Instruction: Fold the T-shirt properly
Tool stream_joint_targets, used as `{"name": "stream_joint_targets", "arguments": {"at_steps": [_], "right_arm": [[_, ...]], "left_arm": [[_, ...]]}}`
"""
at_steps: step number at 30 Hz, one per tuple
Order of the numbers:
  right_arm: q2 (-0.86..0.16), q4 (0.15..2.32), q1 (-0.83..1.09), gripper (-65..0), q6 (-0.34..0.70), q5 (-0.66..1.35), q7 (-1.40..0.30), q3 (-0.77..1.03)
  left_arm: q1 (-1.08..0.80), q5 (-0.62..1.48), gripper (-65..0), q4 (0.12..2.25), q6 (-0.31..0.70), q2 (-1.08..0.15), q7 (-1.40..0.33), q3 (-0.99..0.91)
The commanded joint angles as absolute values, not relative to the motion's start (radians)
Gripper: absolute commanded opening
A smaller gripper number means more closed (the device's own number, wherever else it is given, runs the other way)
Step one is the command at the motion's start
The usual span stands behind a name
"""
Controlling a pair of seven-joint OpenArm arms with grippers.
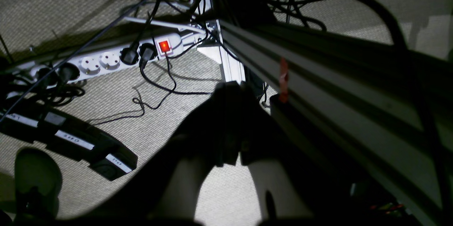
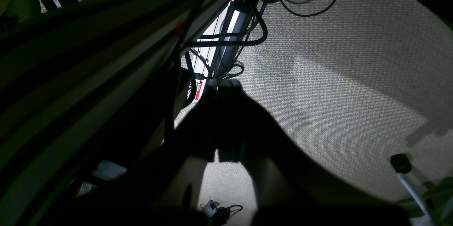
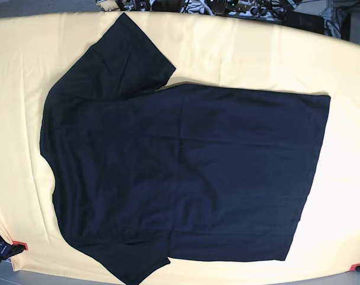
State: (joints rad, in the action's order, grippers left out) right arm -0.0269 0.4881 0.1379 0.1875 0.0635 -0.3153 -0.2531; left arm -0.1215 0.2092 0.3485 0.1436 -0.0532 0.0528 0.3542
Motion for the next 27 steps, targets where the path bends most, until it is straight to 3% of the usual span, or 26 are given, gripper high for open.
{"name": "stream_joint_targets", "arguments": {"at_steps": [1,18,23,27], "right_arm": [[-0.030,0.505,0.121,-65.0,0.190,0.070,-0.315,-0.251],[-0.031,0.505,0.121,-65.0,0.191,0.070,-0.351,-0.251],[-0.030,0.505,0.130,-65.0,0.280,0.035,-0.463,-0.251],[-0.031,0.525,0.186,-65.0,0.281,-0.032,-0.463,-0.251]], "left_arm": [[-0.125,0.198,-65.0,0.359,0.156,-0.052,0.060,0.358],[-0.124,0.192,-65.0,0.390,0.156,-0.053,-0.022,0.358],[-0.136,0.191,-65.0,0.427,0.157,-0.053,-0.167,0.358],[-0.201,0.144,-65.0,0.468,0.172,-0.053,-0.180,0.358]]}}
